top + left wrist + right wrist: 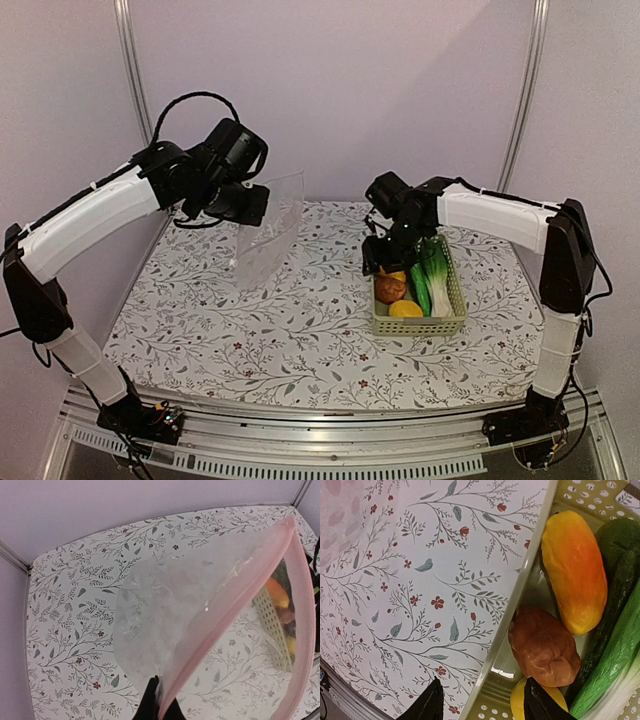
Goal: Place the food in the zip-top bag and seal the zipper
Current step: Adjust the bin at the center of the board, then pick up the fake vegetable from the bin, then place the fake vegetable in the zipper food storage bag, then pick up the fake vegetable from the bin.
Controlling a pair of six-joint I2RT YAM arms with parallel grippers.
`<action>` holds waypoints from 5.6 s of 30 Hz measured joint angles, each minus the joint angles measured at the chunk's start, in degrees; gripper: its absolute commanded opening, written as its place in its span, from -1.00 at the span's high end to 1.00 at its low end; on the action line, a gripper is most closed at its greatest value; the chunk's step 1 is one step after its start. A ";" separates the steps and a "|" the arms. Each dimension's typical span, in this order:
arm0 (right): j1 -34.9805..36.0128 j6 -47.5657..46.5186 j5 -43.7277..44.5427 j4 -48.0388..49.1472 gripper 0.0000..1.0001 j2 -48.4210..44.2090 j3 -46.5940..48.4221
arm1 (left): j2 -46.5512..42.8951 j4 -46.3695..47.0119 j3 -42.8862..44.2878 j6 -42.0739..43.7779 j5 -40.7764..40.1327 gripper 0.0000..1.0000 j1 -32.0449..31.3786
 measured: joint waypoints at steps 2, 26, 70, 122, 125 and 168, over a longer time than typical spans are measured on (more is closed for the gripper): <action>-0.66 -0.63 1.22 -1.33 -0.01 -1.44 2.25 | 0.00 -0.02 -0.26 0.00 0.52 1.00 0.17; -16.00 -4.46 7.45 -2.54 0.35 5.07 10.49 | 0.37 0.00 -1.01 -0.90 7.85 1.00 0.39; -6.01 -0.37 -12.94 32.52 1.00 -25.92 8.26 | 10.03 -0.44 13.16 -6.10 20.55 1.00 1.84; 2.69 -11.54 12.52 45.83 0.01 -39.34 -15.65 | 7.74 1.31 14.69 -7.56 27.85 1.00 8.94; -3.72 -7.54 11.89 35.89 0.14 -37.64 -13.75 | 6.49 0.66 14.69 -6.64 27.30 1.00 9.81; -21.57 -4.83 8.33 -5.33 -0.17 11.04 9.16 | 0.83 0.00 6.64 -6.67 30.29 1.00 10.78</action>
